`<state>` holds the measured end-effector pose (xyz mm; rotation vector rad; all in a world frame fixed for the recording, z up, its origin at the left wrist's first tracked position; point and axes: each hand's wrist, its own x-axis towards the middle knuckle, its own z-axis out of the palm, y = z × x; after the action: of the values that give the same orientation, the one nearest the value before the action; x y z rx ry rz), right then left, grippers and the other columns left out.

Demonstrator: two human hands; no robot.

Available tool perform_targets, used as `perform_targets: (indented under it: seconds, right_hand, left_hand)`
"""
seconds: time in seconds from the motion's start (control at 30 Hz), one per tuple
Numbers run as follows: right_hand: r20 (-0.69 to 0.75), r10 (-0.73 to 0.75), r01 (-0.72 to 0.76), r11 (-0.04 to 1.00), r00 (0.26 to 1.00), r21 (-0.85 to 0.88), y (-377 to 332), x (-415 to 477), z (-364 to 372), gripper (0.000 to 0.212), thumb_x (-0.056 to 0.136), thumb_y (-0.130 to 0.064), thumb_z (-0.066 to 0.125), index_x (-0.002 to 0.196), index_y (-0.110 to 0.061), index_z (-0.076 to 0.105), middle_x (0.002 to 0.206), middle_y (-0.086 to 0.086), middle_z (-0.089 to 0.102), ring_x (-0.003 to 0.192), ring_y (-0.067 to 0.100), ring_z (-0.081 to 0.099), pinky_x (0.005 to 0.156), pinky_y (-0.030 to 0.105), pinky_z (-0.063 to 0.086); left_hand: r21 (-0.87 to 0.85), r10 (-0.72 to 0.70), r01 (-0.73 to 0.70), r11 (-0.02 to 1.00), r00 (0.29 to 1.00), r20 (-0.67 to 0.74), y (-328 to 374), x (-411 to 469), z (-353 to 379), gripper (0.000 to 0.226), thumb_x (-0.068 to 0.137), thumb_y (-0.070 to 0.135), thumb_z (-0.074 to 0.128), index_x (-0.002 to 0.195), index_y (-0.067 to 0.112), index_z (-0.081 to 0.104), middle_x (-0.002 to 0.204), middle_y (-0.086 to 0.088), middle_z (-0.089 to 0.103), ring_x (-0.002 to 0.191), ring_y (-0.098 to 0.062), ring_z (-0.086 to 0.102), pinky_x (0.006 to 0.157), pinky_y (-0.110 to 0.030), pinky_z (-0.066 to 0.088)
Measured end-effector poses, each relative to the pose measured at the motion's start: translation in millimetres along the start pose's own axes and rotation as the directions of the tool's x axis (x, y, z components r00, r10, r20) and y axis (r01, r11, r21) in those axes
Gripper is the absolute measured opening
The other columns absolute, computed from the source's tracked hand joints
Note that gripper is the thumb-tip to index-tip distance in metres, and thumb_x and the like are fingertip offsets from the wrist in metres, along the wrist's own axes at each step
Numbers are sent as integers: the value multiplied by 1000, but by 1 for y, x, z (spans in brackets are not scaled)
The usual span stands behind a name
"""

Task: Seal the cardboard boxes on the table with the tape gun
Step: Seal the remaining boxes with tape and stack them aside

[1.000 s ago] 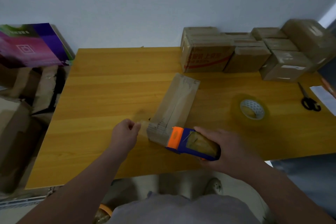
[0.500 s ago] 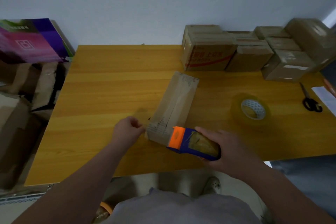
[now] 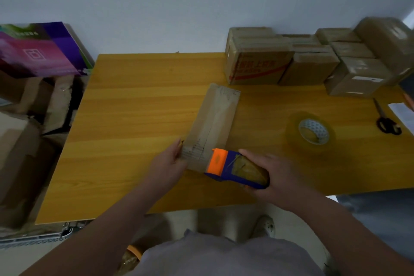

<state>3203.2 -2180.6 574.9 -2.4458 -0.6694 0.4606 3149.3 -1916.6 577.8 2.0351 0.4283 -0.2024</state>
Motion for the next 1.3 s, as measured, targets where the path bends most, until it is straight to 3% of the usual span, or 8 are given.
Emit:
perform_targets:
  seconds: [0.13,0.27,0.4,0.53,0.73,1.0,1.17,1.3]
  right_hand:
    - [-4,5,-5,1000,1000,8,-7,11,-1,91,68,-40,78,142,-55,28,116,-4,52,106,14,53,87,38,52]
    - [12,15,-14,999,1000,-37,-9,13,-4,92,70,-37,78,143,-54,25,117,-2,50,110,16,49,90,38,49]
    - [36,16,-14,999,999,-52,-10,14,-9,93,70,-36,78,144,-54,24,121,-1,50,112,16,49,91,36,49]
    - [44,-8,9,1000,999,-28,-8,10,-16,92,70,-39,80,143,-54,27,121,-2,52,110,14,51,90,35,49]
    - [-10,29,-29,998,1000,57,24,-25,-44,75,57,-63,70,124,-65,36,112,-7,60,102,7,60,80,19,48]
    - [209,176,-125,964,962,-234,-3,5,-35,82,80,-37,72,144,-53,24,116,-2,41,107,18,47,88,30,45]
    - [236,191,-123,953,953,-276,-26,24,-37,76,81,-33,69,144,-49,30,125,-7,50,104,16,52,79,29,50]
    - [294,234,-138,940,927,-311,-37,36,-45,75,79,-28,69,143,-44,35,109,-9,48,93,13,52,72,28,48]
  left_hand:
    - [615,254,-305,727,952,172,-2,1,-2,78,91,19,56,153,16,9,161,-3,6,146,-19,15,116,-29,10]
    - [734,295,-469,491,882,367,-8,5,8,88,87,27,50,151,15,-9,153,6,-21,145,-14,-17,111,-28,-17]
    - [709,330,-524,472,851,409,-14,9,10,89,78,34,40,146,17,-14,151,4,-20,140,-11,-22,109,-23,-20]
    - [696,316,-534,480,846,430,-14,10,9,91,77,35,47,145,21,-11,153,4,-14,141,-12,-17,120,-32,-6]
    - [722,304,-523,453,852,426,-10,9,12,93,87,35,54,141,25,-21,151,6,-23,142,-11,-20,113,-24,-16]
    - [754,266,-488,440,872,410,-2,6,17,93,85,35,57,150,35,-10,159,0,-15,147,-19,-13,116,-31,-9]
    - [768,251,-457,449,889,382,2,4,20,92,85,32,56,150,37,-9,157,3,-18,147,-18,-13,116,-31,-10]
    - [786,240,-430,444,902,358,4,3,24,88,88,28,54,151,36,-7,160,-2,-13,147,-20,-11,113,-31,-12]
